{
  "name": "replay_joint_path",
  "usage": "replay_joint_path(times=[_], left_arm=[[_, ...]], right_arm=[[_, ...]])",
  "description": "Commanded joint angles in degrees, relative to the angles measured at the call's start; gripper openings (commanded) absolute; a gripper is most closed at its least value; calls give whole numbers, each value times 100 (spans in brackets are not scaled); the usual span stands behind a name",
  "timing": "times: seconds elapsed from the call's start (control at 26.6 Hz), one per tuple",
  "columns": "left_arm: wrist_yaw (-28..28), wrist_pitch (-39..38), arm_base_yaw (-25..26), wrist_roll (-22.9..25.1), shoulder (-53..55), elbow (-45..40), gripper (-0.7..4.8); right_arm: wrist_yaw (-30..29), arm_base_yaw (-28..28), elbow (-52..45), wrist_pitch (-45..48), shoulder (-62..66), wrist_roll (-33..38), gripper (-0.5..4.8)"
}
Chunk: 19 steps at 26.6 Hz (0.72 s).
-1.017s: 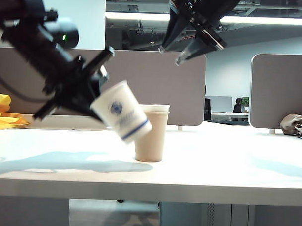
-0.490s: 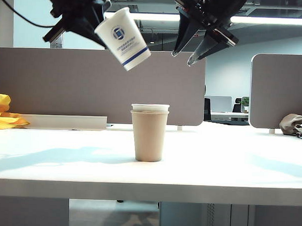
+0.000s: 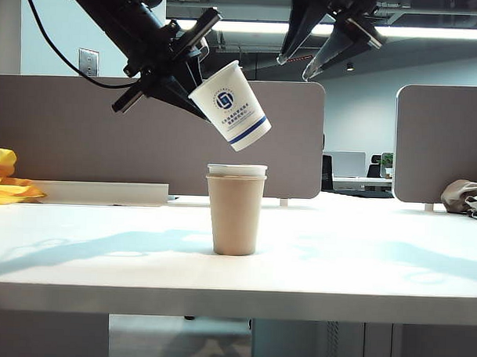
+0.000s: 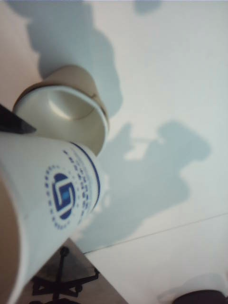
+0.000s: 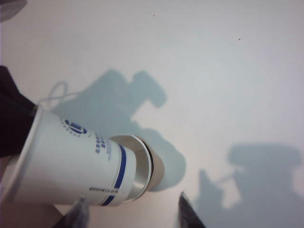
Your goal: Pick up all the paper cups on the table one by one and stack them together.
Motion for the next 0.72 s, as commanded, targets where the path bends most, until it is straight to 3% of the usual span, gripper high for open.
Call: replay_joint_path(times=[0.04,0.72], left_arm=[[-140,-31,11,-22,92,201,-6],[-350,-688,11,258,470,332,-6]], right_arm=[[31,-13,37,28,-120,-15,241],[136,-59,35,0,-490,-20,242]])
